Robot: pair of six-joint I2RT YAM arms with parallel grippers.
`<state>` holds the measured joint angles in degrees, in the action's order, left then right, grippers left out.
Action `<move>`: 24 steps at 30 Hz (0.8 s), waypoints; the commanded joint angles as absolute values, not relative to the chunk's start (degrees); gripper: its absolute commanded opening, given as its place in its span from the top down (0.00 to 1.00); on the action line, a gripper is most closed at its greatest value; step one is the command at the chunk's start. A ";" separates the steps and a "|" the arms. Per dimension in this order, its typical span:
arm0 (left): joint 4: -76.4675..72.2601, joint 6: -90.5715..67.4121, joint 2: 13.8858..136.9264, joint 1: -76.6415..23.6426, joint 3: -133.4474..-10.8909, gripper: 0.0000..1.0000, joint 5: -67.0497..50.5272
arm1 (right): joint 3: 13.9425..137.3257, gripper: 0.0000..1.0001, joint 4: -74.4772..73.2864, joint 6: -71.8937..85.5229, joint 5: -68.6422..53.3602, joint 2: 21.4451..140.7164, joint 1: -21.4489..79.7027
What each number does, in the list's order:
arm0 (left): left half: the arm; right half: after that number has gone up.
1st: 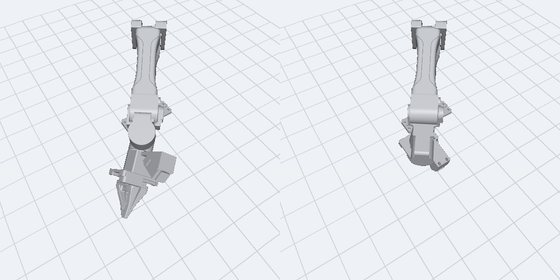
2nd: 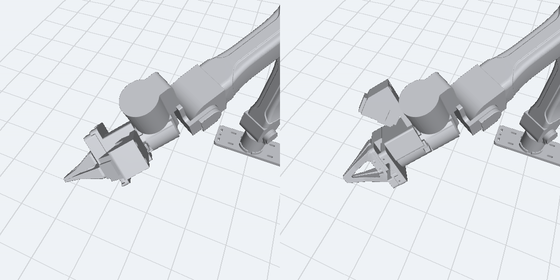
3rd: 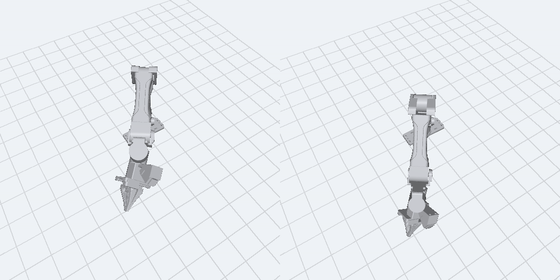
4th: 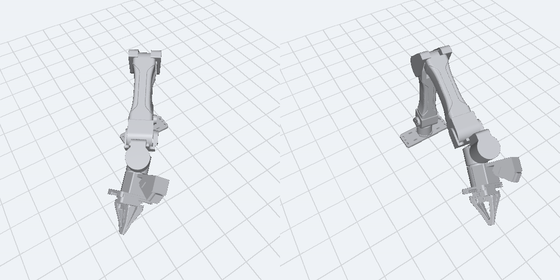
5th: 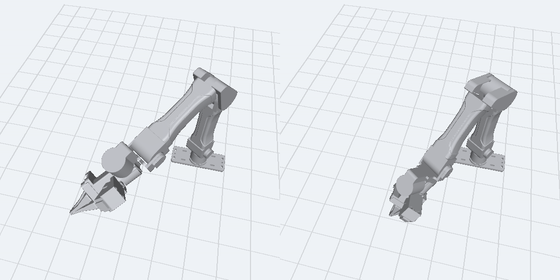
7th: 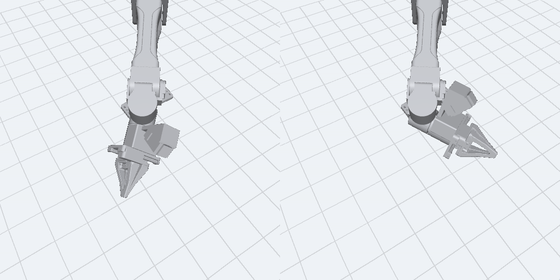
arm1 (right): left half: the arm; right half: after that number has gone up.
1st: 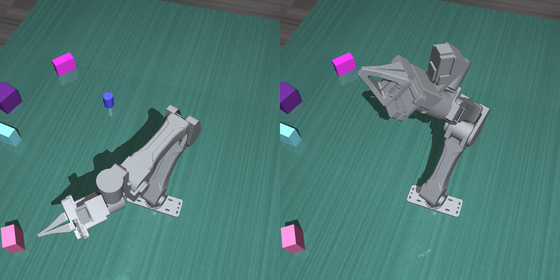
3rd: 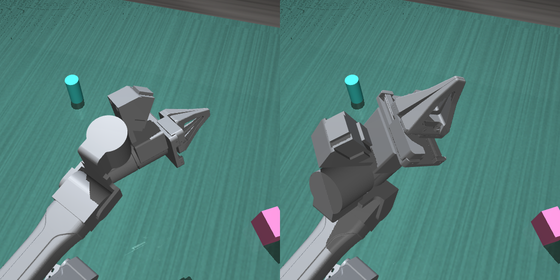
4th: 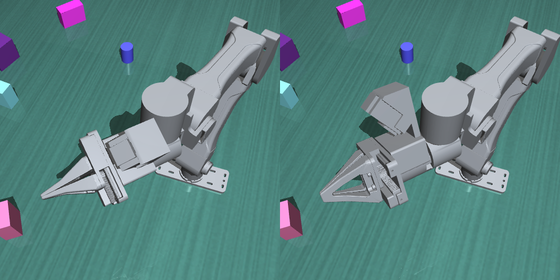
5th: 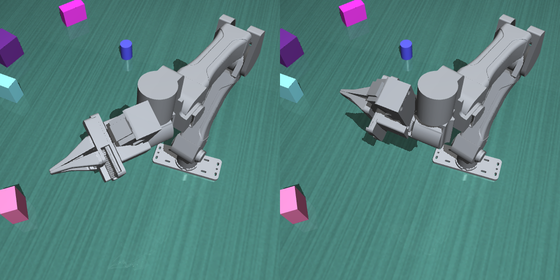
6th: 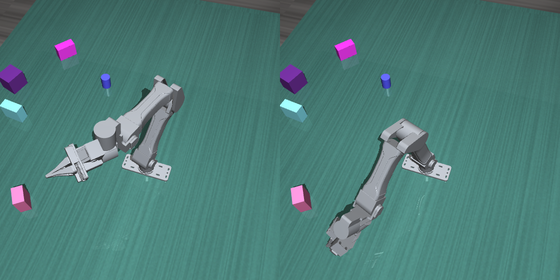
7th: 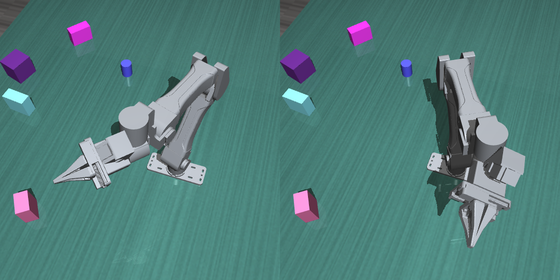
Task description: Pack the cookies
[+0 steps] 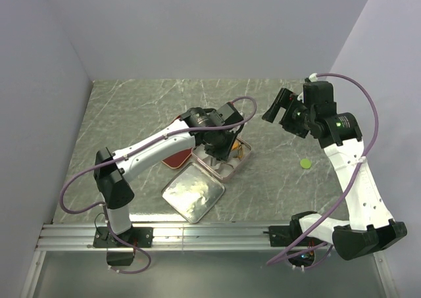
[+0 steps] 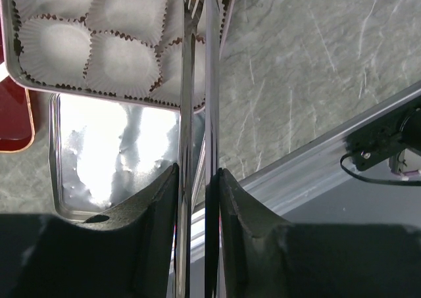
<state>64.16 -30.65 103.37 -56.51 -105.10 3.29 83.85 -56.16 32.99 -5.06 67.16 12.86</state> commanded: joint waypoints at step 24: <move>58.97 -34.71 98.71 -57.39 -102.22 0.55 10.89 | 82.70 0.02 -55.20 32.87 -5.36 66.71 15.47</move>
